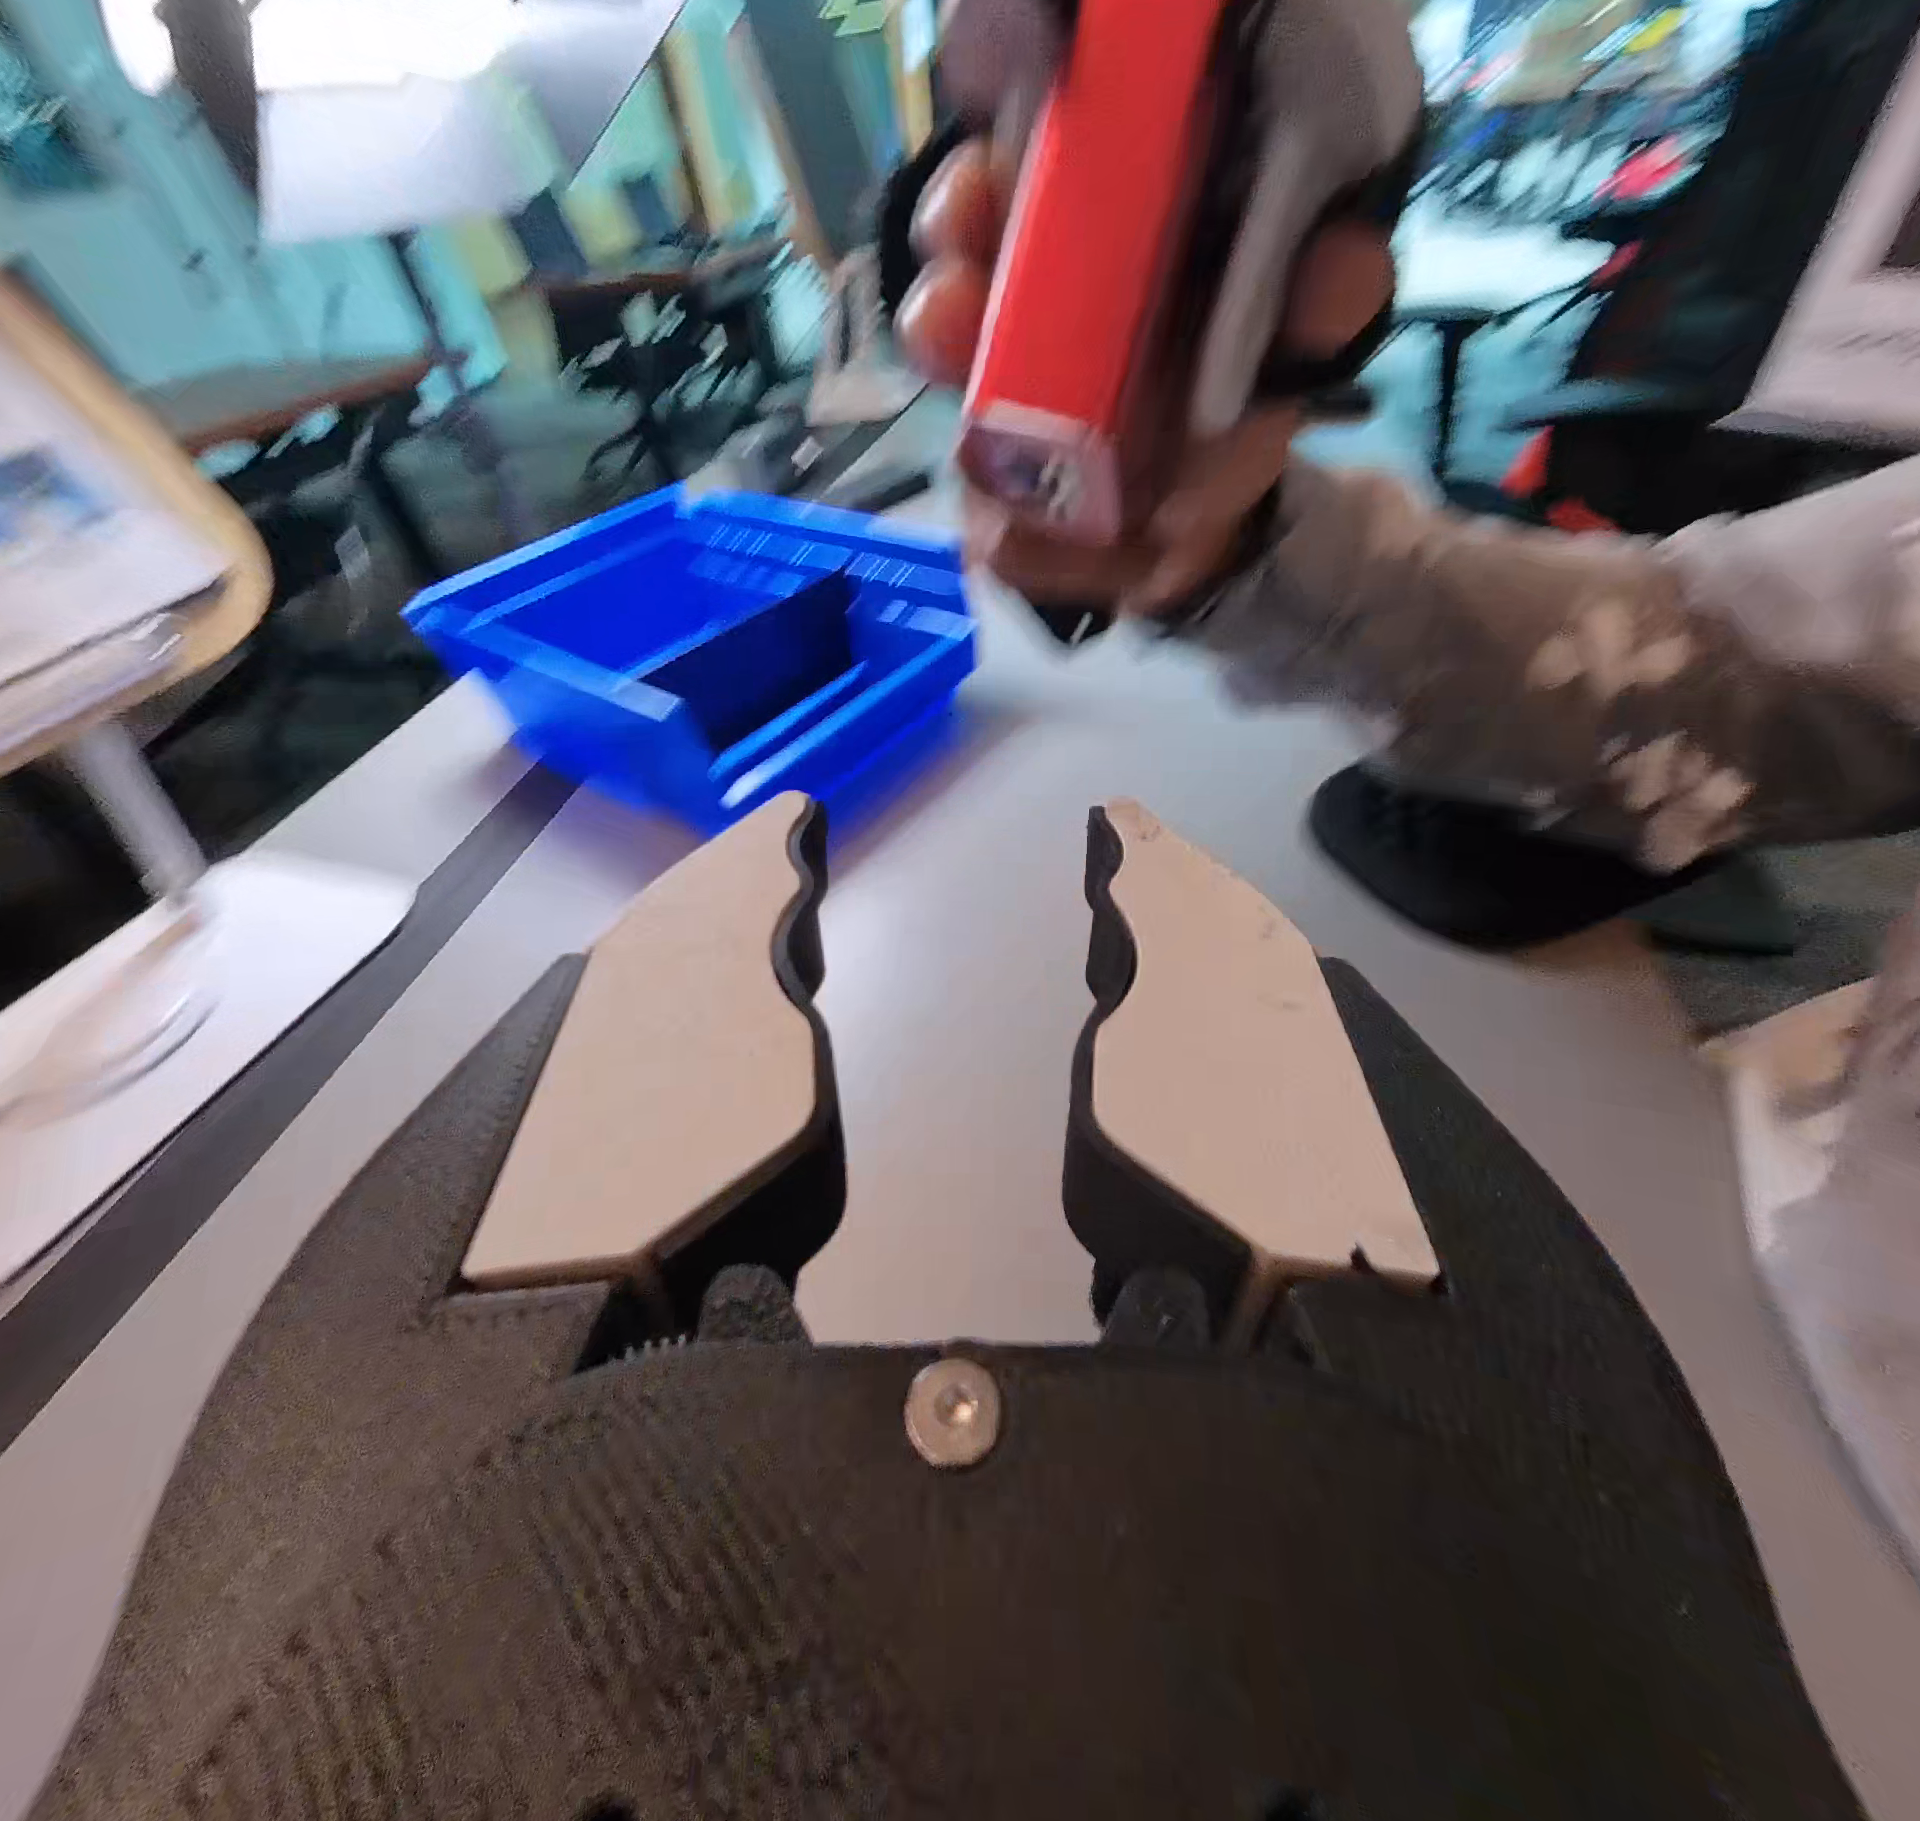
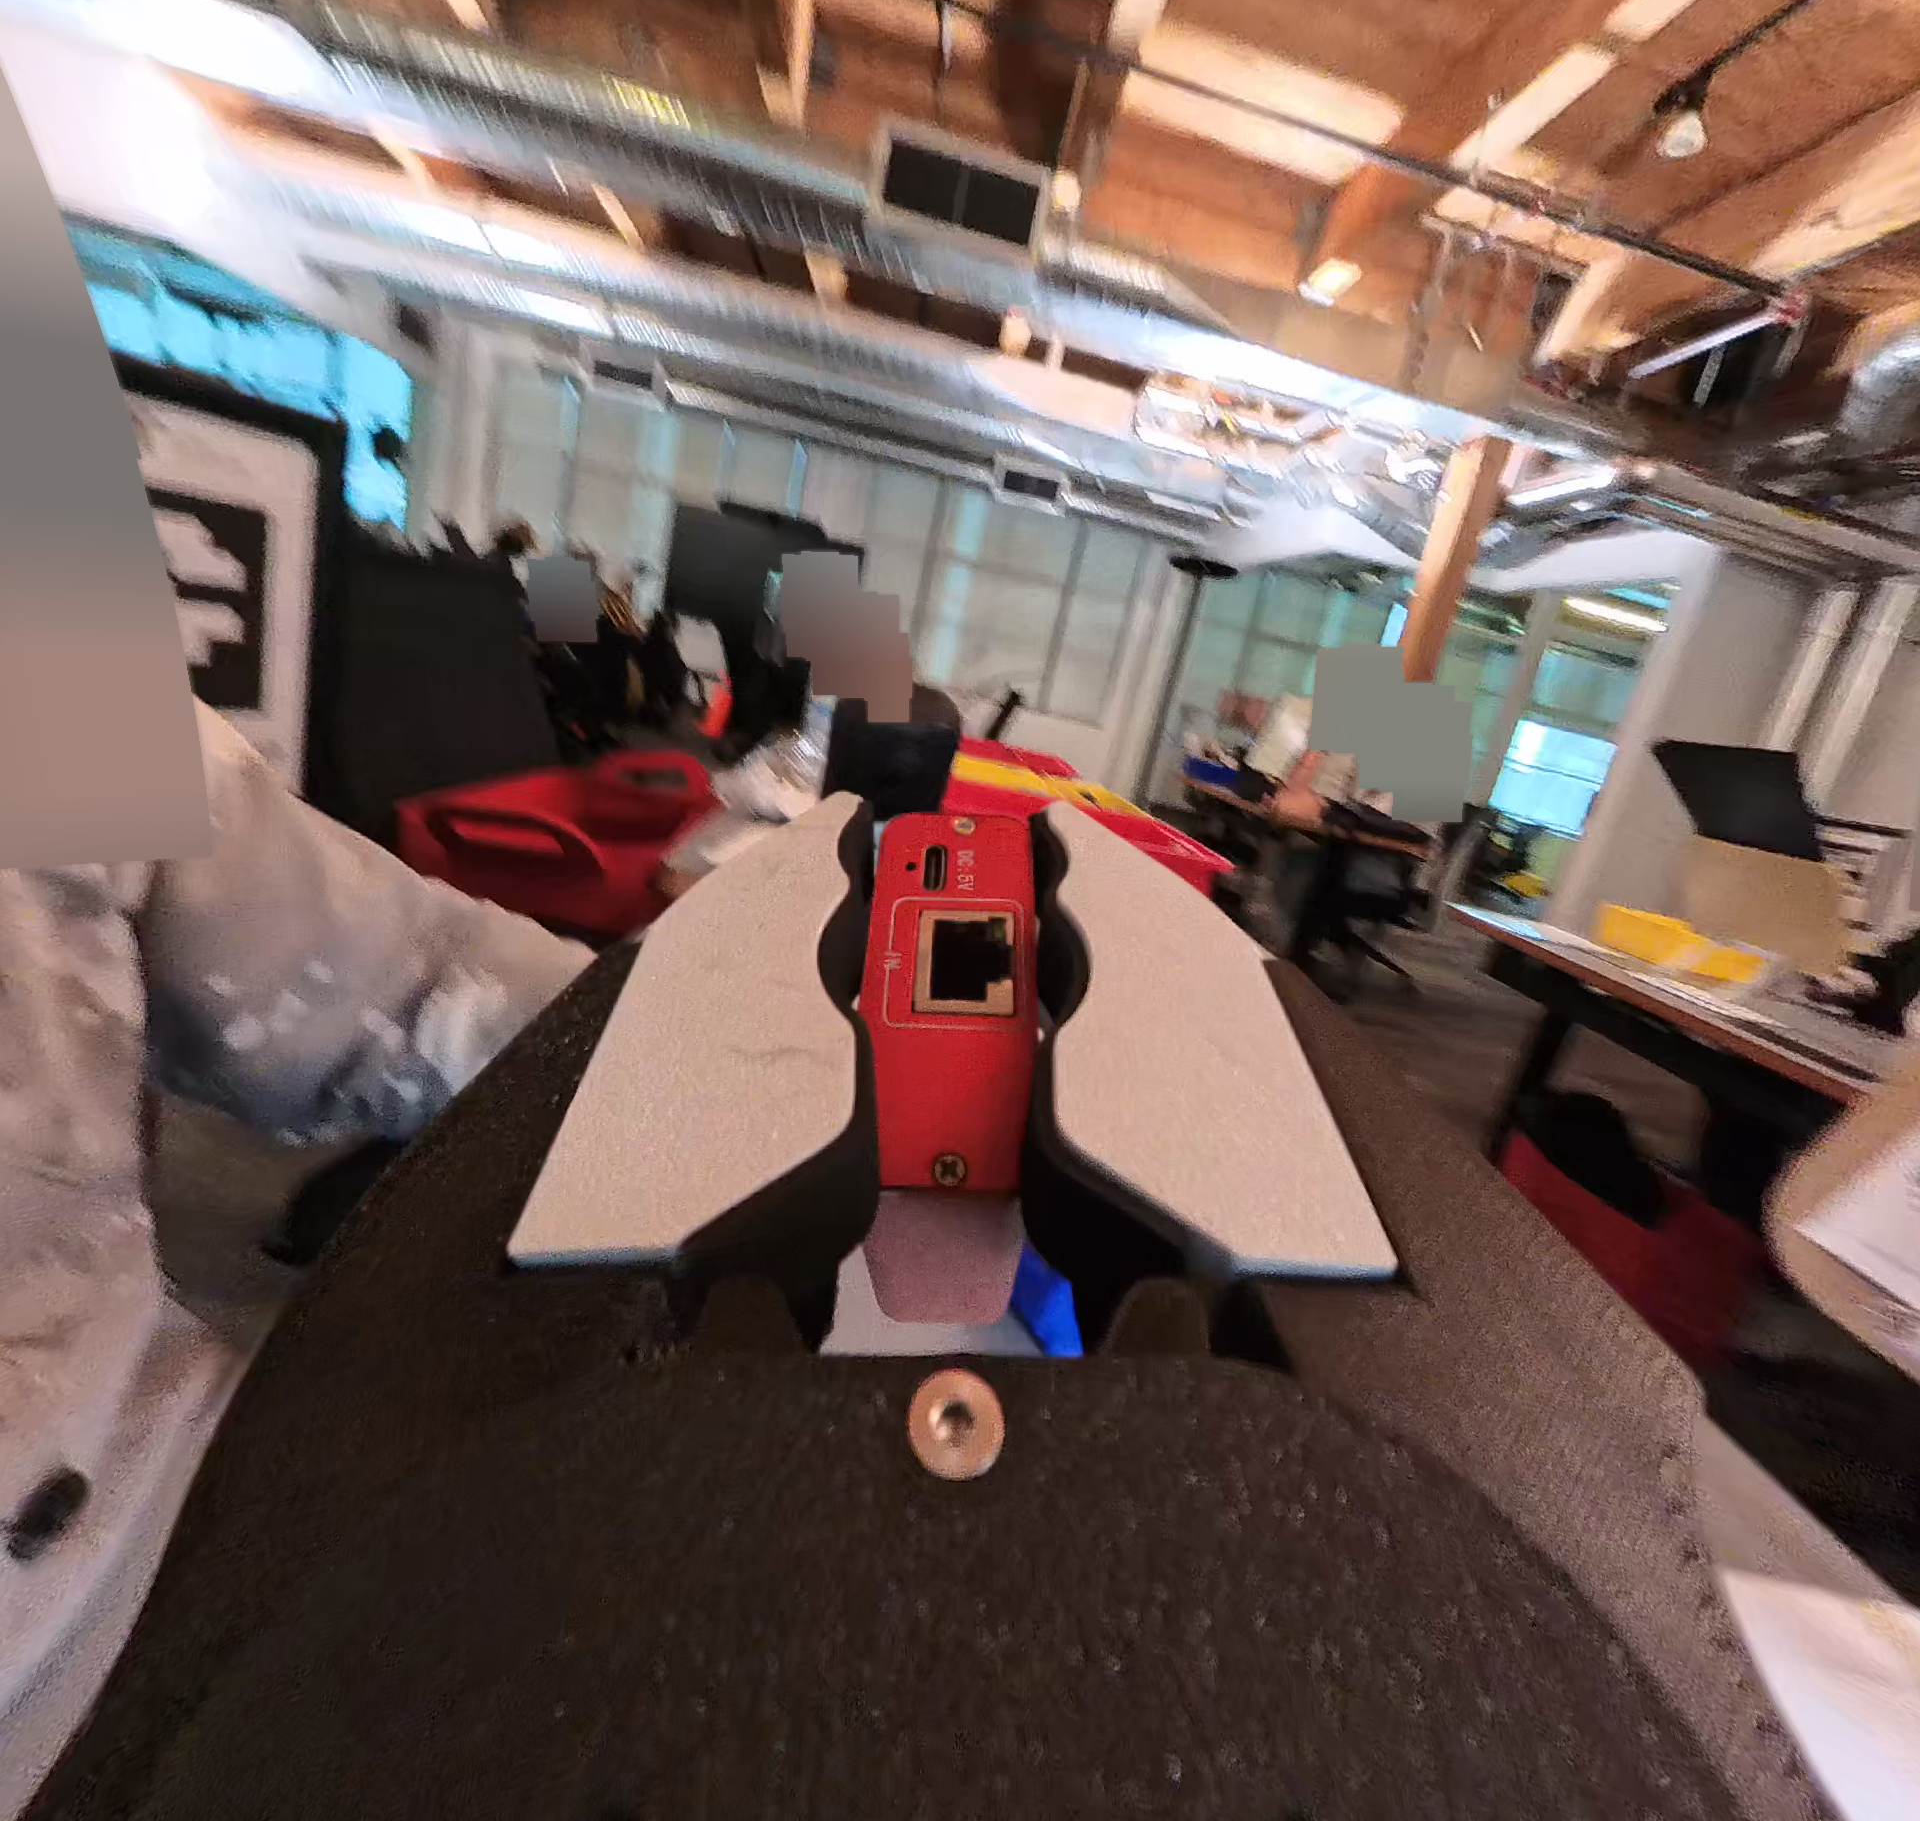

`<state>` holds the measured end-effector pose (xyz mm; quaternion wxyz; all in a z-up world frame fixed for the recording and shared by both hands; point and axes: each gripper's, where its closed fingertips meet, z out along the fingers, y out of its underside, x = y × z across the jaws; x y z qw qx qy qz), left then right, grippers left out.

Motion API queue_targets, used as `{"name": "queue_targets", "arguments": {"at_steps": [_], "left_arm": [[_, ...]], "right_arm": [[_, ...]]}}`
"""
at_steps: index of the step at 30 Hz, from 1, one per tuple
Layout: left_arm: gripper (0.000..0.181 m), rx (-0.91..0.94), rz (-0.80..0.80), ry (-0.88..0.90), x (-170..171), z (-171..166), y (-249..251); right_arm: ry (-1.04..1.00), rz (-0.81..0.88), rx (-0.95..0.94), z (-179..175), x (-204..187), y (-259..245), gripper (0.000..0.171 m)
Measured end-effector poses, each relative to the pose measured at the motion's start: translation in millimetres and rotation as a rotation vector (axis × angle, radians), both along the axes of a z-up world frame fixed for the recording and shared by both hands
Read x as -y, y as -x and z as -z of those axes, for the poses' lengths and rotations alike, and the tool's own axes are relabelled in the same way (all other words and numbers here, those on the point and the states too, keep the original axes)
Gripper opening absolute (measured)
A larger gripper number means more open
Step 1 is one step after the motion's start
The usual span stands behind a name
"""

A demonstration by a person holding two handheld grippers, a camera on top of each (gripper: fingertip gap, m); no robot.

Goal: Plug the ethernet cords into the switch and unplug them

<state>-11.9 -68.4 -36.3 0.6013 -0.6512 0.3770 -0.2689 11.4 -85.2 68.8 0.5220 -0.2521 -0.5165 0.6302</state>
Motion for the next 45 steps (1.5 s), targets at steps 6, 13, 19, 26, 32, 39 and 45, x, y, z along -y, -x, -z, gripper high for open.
{"name": "queue_targets", "arguments": {"at_steps": [6, 13, 19, 26, 32, 39, 45], "left_arm": [[0.038, 0.199, 0.209, -0.048, 10, -39, -44], [0.027, -0.011, 0.119, -0.177, 13, -37, -16], [0.027, -0.212, 0.106, -0.242, 25, -32, -7], [0.027, -0.321, 0.103, -0.25, 32, -32, -3], [0.027, -0.366, 0.086, -0.254, 32, -32, 0], [0.027, -0.384, 0.06, -0.255, 29, -32, 1], [0.027, -0.398, 0.035, -0.248, 23, -29, 4]], "right_arm": [[0.075, -0.095, -0.017, 7, 9, 10, 0.028], [-0.152, 0.011, 0.163, 40, 10, 23, 0.029], [-0.356, 0.091, 0.319, 63, 15, 26, 0.027], [-0.46, 0.147, 0.367, 69, 19, 27, 0.027], [-0.52, 0.212, 0.404, 73, 15, 30, 0.027], [-0.507, 0.226, 0.417, 74, 10, 30, 0.028], [-0.471, 0.213, 0.456, 78, 8, 30, 0.034]]}}
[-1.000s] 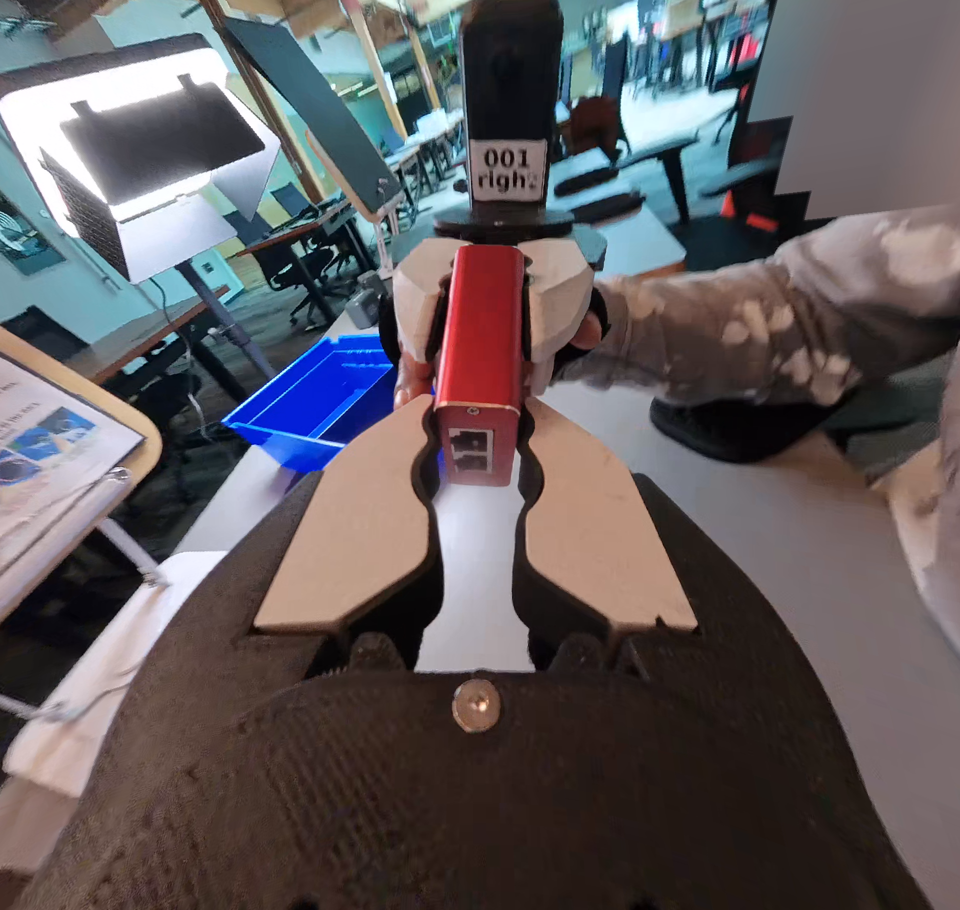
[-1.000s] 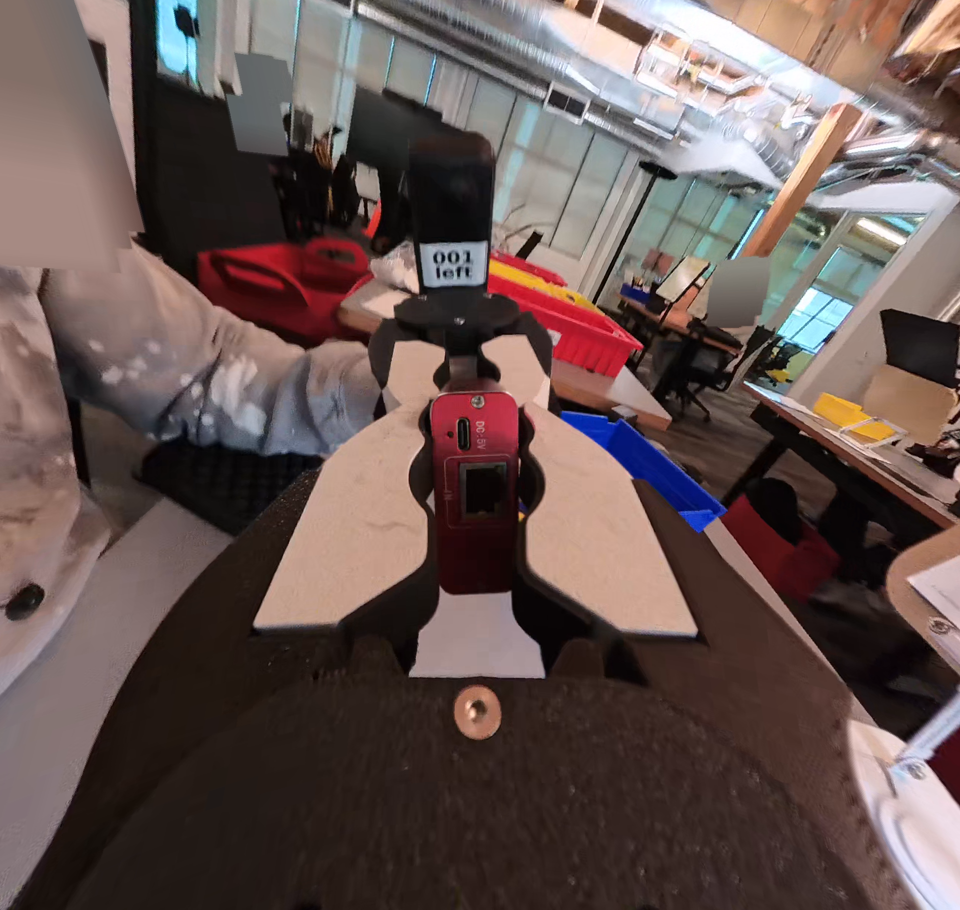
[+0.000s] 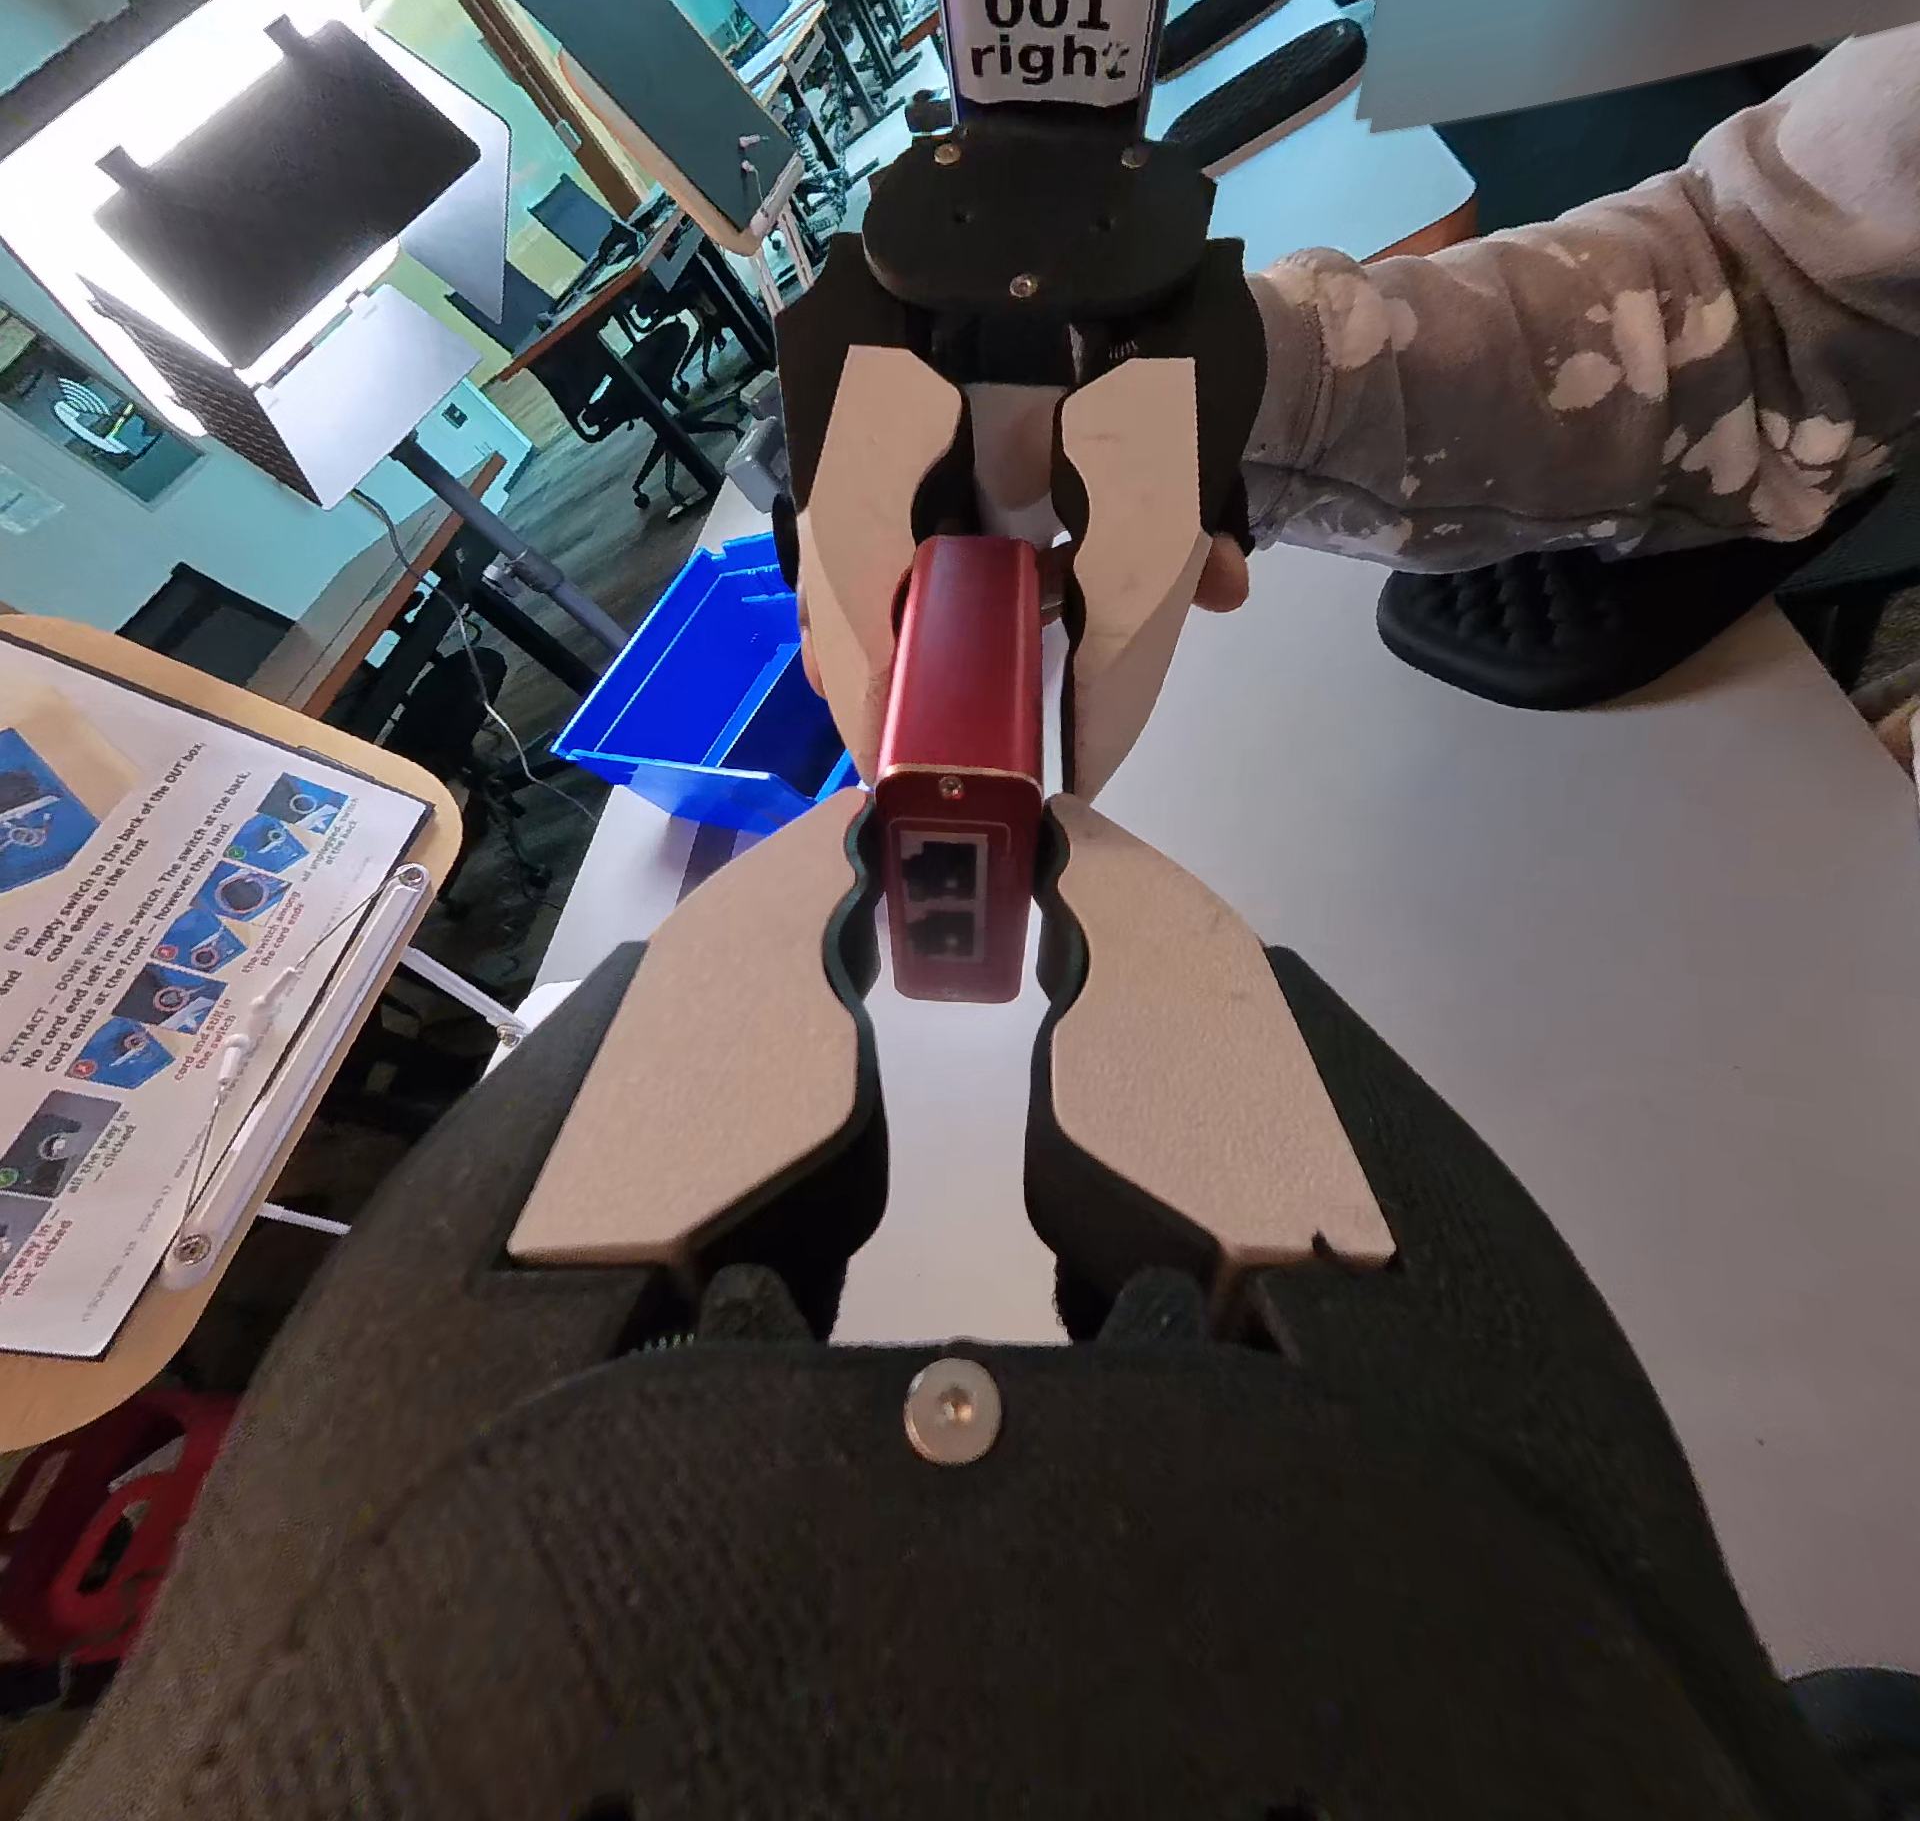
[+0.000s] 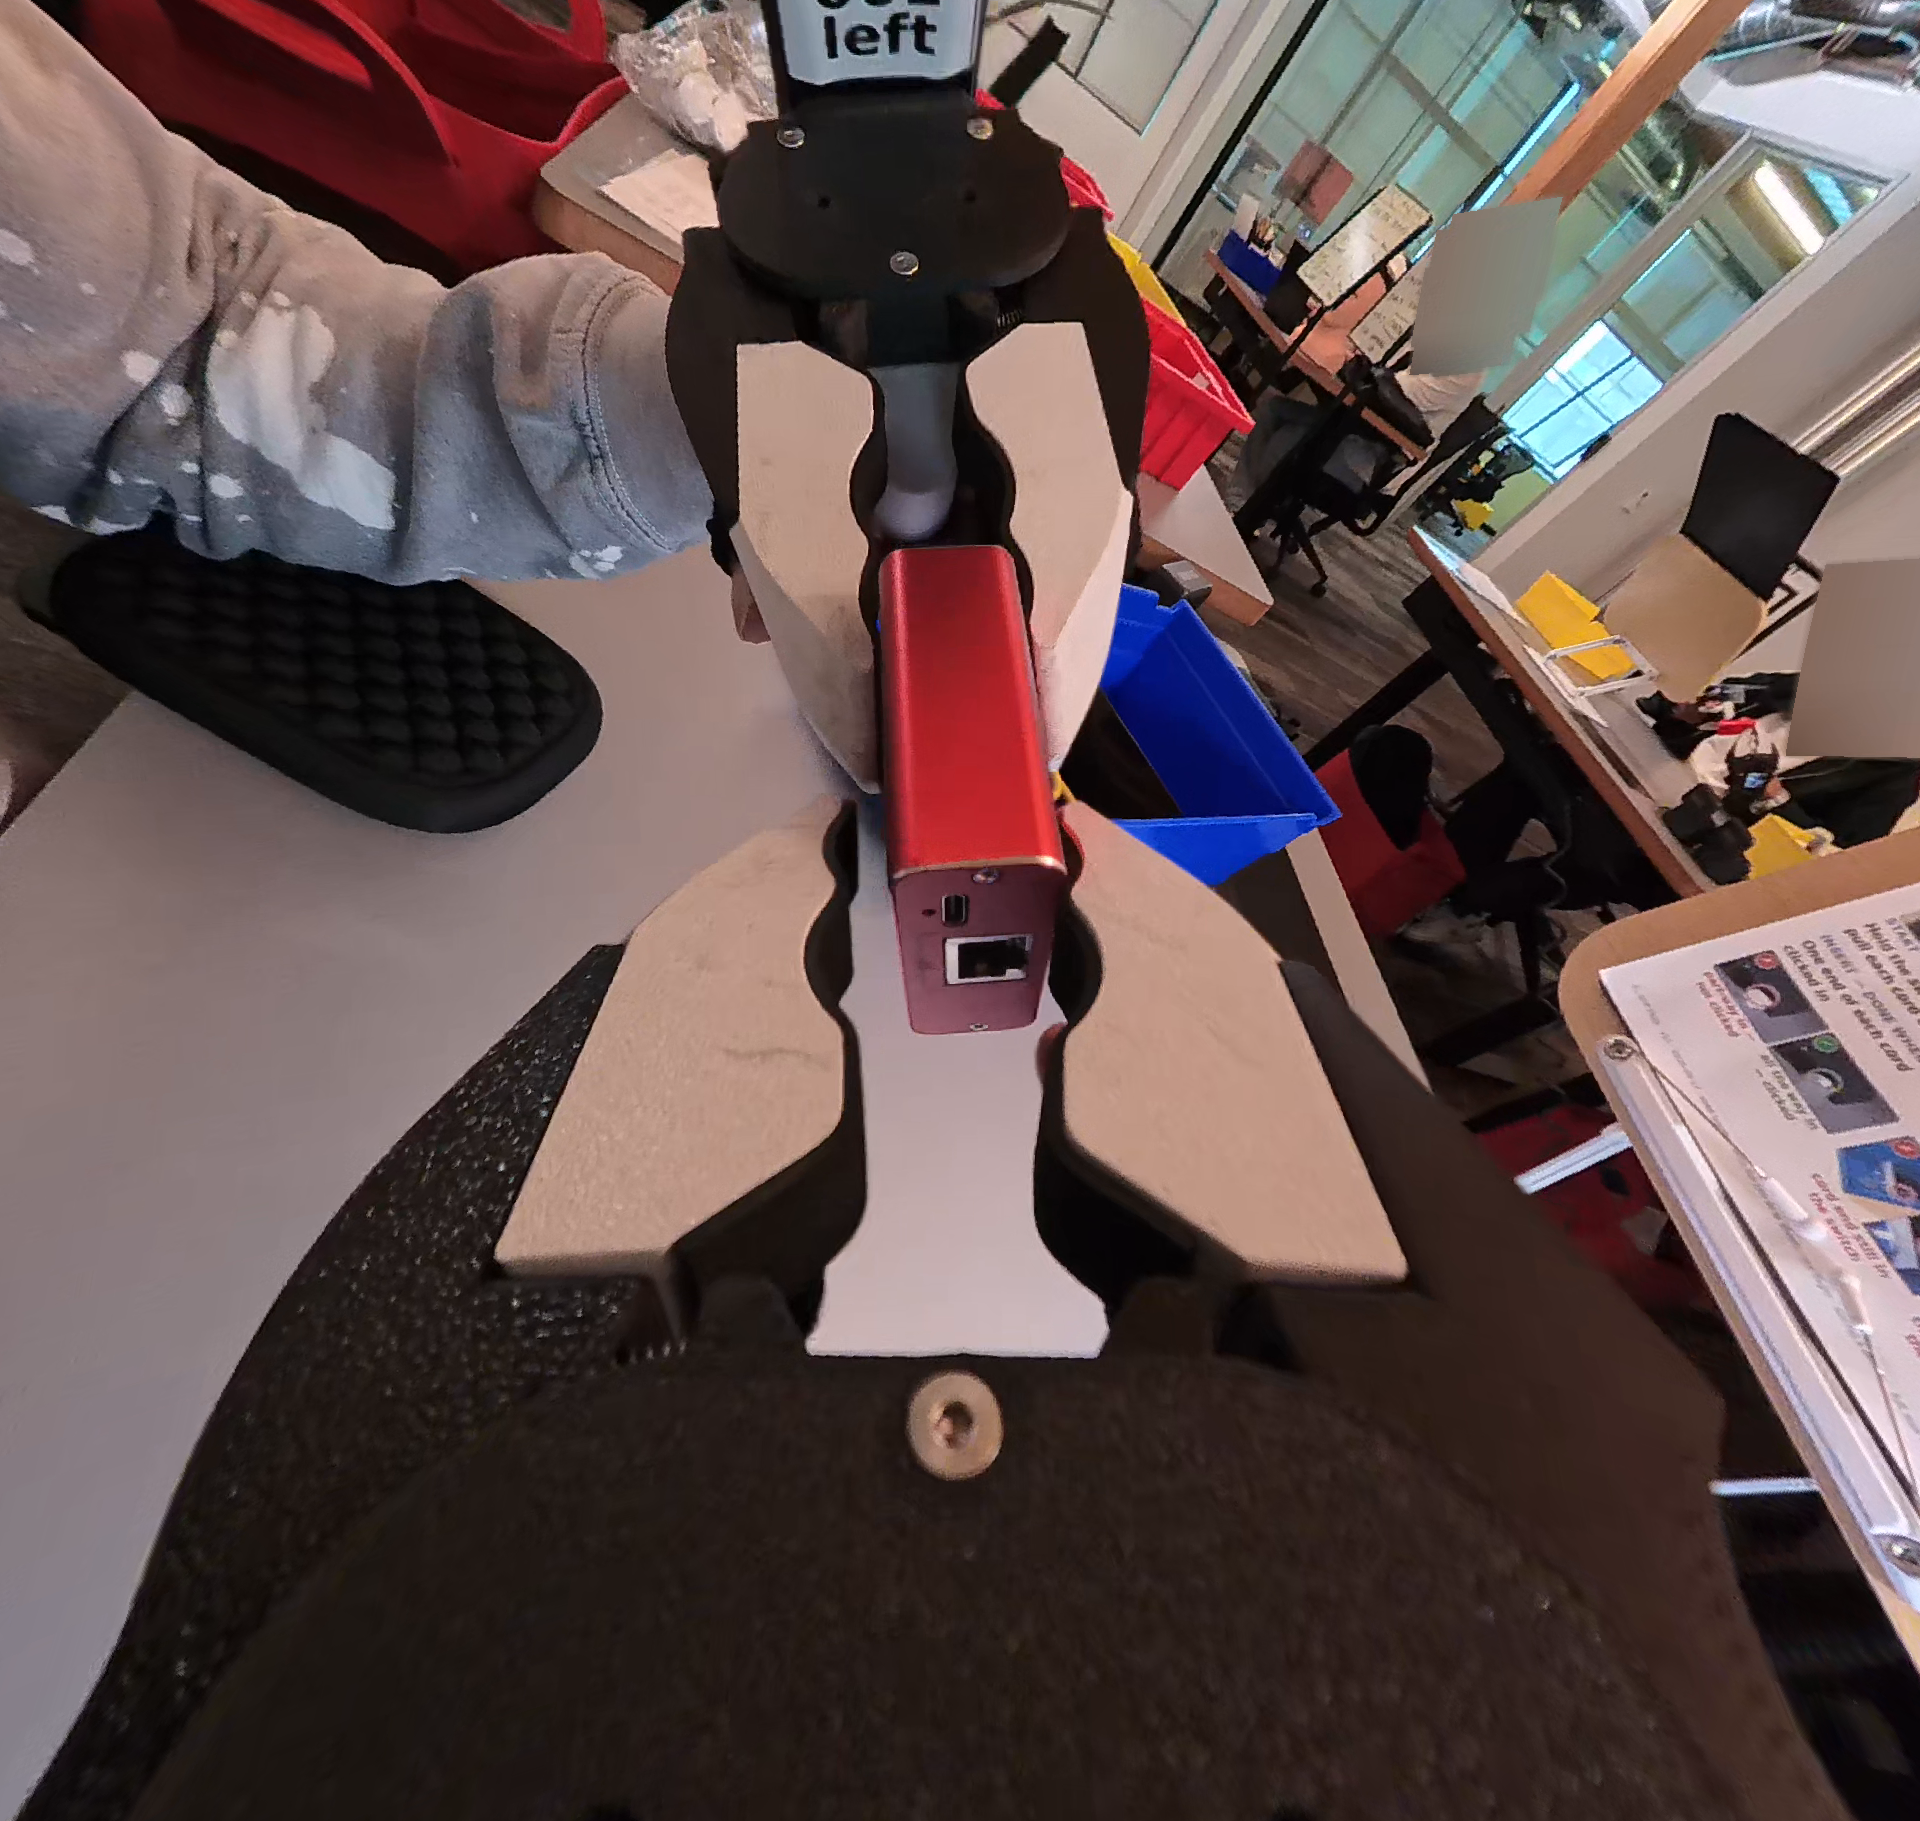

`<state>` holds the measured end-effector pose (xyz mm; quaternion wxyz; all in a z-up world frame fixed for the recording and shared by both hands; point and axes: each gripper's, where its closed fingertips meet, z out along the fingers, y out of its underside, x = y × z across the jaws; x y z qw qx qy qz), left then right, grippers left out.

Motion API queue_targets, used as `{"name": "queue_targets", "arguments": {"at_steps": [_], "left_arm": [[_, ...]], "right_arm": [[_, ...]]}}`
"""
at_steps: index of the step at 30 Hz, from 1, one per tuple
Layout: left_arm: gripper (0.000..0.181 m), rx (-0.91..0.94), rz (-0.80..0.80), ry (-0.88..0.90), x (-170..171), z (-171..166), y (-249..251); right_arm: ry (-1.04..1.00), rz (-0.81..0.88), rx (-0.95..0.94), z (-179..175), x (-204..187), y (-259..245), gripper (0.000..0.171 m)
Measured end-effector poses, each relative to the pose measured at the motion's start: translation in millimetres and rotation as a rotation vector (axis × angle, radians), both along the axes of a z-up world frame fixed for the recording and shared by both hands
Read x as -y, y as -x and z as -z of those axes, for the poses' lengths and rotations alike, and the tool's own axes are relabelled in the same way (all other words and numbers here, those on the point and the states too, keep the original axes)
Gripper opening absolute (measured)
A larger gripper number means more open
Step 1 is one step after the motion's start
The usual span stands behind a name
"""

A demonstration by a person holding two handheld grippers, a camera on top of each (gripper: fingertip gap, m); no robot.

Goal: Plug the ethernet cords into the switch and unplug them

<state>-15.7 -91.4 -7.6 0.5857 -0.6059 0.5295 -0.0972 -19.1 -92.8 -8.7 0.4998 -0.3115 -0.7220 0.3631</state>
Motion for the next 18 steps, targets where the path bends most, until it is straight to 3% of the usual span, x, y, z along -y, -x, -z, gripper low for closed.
{"name": "queue_targets", "arguments": {"at_steps": [8, 10, 13, 18], "left_arm": [[0.027, -0.009, -0.036, 0.02, -4.6, 1.9, 4.9], [0.027, -0.011, -0.034, 0.03, -4.4, 3.0, 5.4], [0.027, -0.022, -0.016, 0.043, -1.8, 5.6, 2.6], [0.027, 0.005, -0.015, 0.051, -1.9, 2.9, 0.4]], "right_arm": [[0.016, -0.006, 0.014, 3.1, 1.3, 2.3, 0.053], [0.01, -0.002, 0.015, 4.0, 0.7, 2.8, 0.05], [-0.006, 0.002, -0.006, 2.5, -2.6, 1.6, 0.026], [0.008, -0.007, -0.01, -0.2, -2.6, 0.0, 0.026]]}}
